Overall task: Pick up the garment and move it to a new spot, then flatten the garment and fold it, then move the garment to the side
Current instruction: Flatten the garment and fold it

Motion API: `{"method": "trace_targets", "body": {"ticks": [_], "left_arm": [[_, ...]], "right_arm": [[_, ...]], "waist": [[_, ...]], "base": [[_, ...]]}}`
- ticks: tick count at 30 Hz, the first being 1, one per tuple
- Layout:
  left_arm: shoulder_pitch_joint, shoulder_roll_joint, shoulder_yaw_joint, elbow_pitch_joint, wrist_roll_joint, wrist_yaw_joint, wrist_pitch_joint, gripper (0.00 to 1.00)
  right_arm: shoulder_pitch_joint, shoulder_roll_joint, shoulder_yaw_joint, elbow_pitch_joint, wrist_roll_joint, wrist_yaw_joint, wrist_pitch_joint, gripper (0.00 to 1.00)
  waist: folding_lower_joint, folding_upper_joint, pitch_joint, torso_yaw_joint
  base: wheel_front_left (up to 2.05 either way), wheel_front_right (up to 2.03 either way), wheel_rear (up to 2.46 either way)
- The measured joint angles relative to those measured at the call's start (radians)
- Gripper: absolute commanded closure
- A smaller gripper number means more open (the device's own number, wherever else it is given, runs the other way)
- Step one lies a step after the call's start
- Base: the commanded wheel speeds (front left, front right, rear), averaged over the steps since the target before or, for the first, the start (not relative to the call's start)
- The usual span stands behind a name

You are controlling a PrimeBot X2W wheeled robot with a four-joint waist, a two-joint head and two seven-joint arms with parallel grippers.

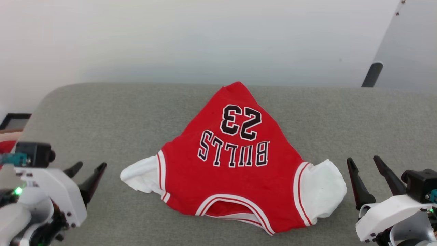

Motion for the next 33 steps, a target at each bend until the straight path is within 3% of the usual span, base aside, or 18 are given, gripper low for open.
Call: {"method": "trace_targets", "body": {"ticks": [6, 16, 33], "left_arm": [[0.074, 0.027, 0.011, -0.06, -0.02, 0.031, -0.071, 0.0], [0.191, 0.053, 0.036, -0.133, -0.057, 0.073, -0.21, 0.0], [0.268, 0.017, 0.06, -0.195, -0.053, 0.107, -0.259, 0.0]], "right_arm": [[0.014, 0.002, -0.01, 0.012, 0.0, 0.0, 0.022, 0.0], [0.05, -0.009, -0.042, 0.116, 0.012, 0.0, 0.152, 0.0], [0.02, 0.019, -0.154, 0.273, -0.024, 0.0, 0.335, 0.0]], "waist": [[0.0, 0.0, -0.03, 0.024], [0.0, 0.0, -0.049, 0.072], [0.0, 0.0, -0.012, 0.177]], "base": [[0.0, 0.0, 0.0], [0.0, 0.0, 0.0], [0.0, 0.0, 0.0]]}}
